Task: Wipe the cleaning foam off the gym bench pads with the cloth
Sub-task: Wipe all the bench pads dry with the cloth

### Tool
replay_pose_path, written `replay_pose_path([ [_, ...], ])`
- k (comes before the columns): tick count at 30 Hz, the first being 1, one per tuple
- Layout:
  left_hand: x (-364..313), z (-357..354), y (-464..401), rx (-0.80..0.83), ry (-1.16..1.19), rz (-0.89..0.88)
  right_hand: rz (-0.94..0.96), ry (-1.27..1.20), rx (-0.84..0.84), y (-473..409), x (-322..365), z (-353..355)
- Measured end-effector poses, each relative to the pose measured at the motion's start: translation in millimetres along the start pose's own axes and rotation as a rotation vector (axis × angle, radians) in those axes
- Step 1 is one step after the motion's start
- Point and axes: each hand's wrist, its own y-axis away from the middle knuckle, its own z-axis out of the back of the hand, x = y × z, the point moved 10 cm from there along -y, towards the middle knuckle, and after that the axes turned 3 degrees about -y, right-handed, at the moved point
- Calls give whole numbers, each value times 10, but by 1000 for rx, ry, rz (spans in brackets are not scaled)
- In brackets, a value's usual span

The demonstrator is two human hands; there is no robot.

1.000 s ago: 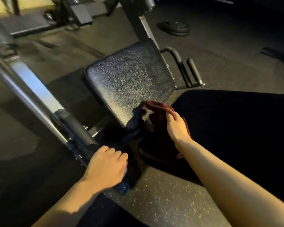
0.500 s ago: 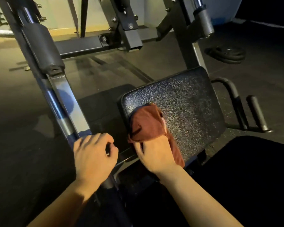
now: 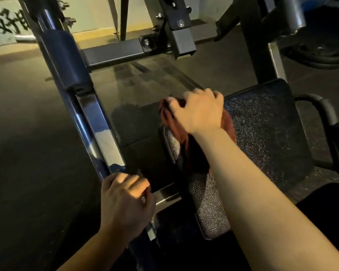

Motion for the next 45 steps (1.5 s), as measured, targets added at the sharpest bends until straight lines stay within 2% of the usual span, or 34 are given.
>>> replay_pose_path([
  [2, -5, 16, 0, -12, 0, 5, -52, 0, -7, -46, -158, -7],
  [6, 8, -4, 6, -5, 9, 12, 197, 10, -184, 257, 143, 22],
  [9, 26, -19, 15, -4, 31, 16, 261, -45, -253, 418, 314, 105],
  [13, 12, -17, 23, 23, 29, 22, 645, -48, -135, 722, 809, -71],
  [15, 8, -26, 21, 49, 21, 28, 738, -36, -71, 679, 769, -75],
  [17, 29, -24, 22, 57, 15, 47, 676, -40, -97, 490, 532, -5],
  [20, 29, -5, 2, 21, 69, 46, 440, -41, -228, 132, -97, 142],
  [25, 32, 35, -7, -65, 152, 4, 105, 30, -227, -431, -1322, 221],
  [27, 30, 51, -25, -80, 162, -6, 35, 43, -205, -436, -1472, 161],
  [31, 6, 34, -15, -46, 121, -6, -73, -11, -214, -261, -1203, 112],
  [35, 21, 22, 5, -18, 113, 14, 6, -23, -224, 10, -560, 135],
  [37, 7, 11, 2, 11, 83, 19, 112, -75, -266, 280, -108, 136],
  [40, -33, 26, 4, 34, 42, 11, 353, -128, -196, 694, 420, -3],
  [42, -44, 25, 8, 40, 36, 7, 510, -126, -146, 815, 488, -49],
  [45, -33, 2, 7, 26, 27, 2, 631, -116, -153, 728, 355, -11],
])
